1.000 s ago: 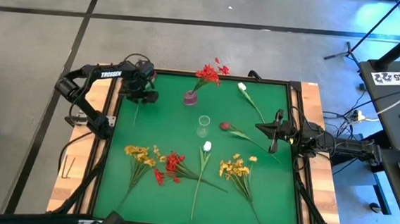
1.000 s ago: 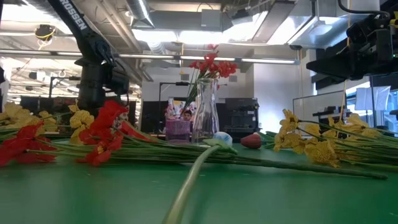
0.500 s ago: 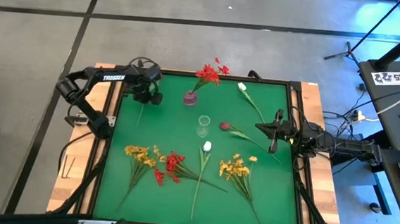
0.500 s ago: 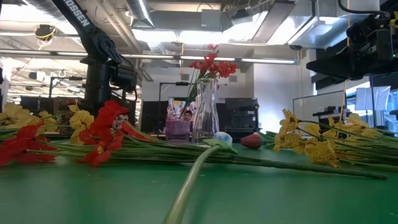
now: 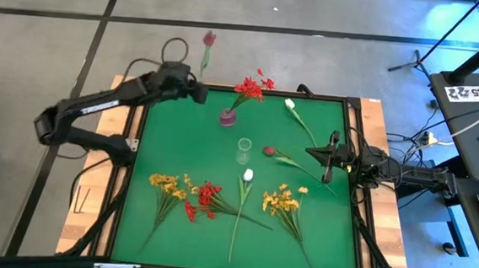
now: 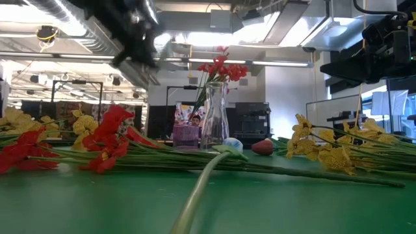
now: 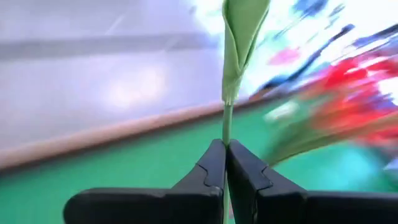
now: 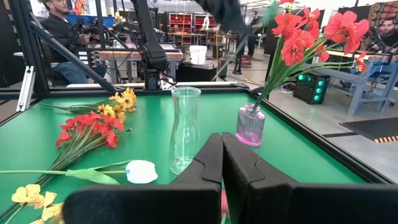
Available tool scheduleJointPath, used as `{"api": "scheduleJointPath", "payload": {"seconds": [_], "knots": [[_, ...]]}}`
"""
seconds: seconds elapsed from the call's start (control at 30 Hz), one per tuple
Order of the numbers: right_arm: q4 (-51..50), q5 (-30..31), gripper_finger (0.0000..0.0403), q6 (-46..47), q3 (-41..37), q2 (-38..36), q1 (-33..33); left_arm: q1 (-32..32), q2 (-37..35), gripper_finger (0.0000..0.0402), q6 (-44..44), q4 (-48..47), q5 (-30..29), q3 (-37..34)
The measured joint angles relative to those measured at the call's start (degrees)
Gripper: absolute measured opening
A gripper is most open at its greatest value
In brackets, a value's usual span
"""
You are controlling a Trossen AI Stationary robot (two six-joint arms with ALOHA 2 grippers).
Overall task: Sort flowers into vase by color
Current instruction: Put the dark red flower into the purple vase
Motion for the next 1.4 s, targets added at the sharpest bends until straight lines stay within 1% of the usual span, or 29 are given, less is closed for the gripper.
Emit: {"api": "scheduleJointPath", "payload": {"seconds": [0.07, 0.13, 0.17, 0.27, 0.4, 0.47, 0.67, 0.77, 0.93, 1.13, 1.23, 1.4], "knots": [[0.00, 0.00, 0.0001, 0.00, -0.01, 0.00, 0.00, -4.39, -1.52, 0.0001, 3.92, 12.24, -0.15, -2.68], [0.00, 0.00, 0.0001, 0.01, -0.01, 0.00, 0.00, -8.36, -1.52, 0.0000, 7.89, 23.24, -0.07, -5.47], [0.00, 0.00, 0.0001, 0.01, -0.02, 0.02, 0.00, -9.92, -1.17, 0.0000, 9.46, 27.15, -0.19, -6.79], [0.00, 0.00, 0.0001, 0.00, 0.00, 0.02, 0.00, -13.58, 1.23, 0.0000, 13.30, 36.03, -3.56, -9.93], [0.00, 0.00, 0.0001, 0.00, 0.00, 0.00, 0.00, -15.53, 4.92, 0.0000, 16.00, 37.68, -10.25, -11.64], [0.00, -0.01, 0.0001, 0.00, -0.01, 0.00, 0.00, -15.71, 6.98, 0.0000, 16.91, 39.21, -12.46, -11.97], [0.00, 0.00, 0.0001, 0.01, -0.02, 0.00, -0.01, -16.30, 14.38, 0.0000, 20.59, 50.44, -14.10, -12.04], [0.00, 0.00, 0.0001, 0.00, -0.01, 0.01, 0.00, -16.25, 17.06, 0.0000, 22.80, 52.99, -16.72, -12.04], [0.00, 0.00, 0.0001, 0.01, 0.00, 0.00, -0.01, -15.59, 18.08, 0.0000, 23.65, 53.30, -20.23, -12.04], [0.00, 0.00, 0.0001, 0.01, -0.01, 0.01, 0.00, -15.43, 18.08, 0.0000, 25.84, 53.02, -21.29, -12.04], [0.00, 0.00, 0.0001, 0.02, -0.02, 0.00, 0.00, -15.08, 18.20, 0.0000, 25.13, 51.24, -21.30, -12.04], [0.00, 0.00, 0.0001, 0.00, -0.02, 0.00, -0.01, -14.84, 20.59, 0.0000, 24.34, 51.30, -21.38, -12.04]]}}
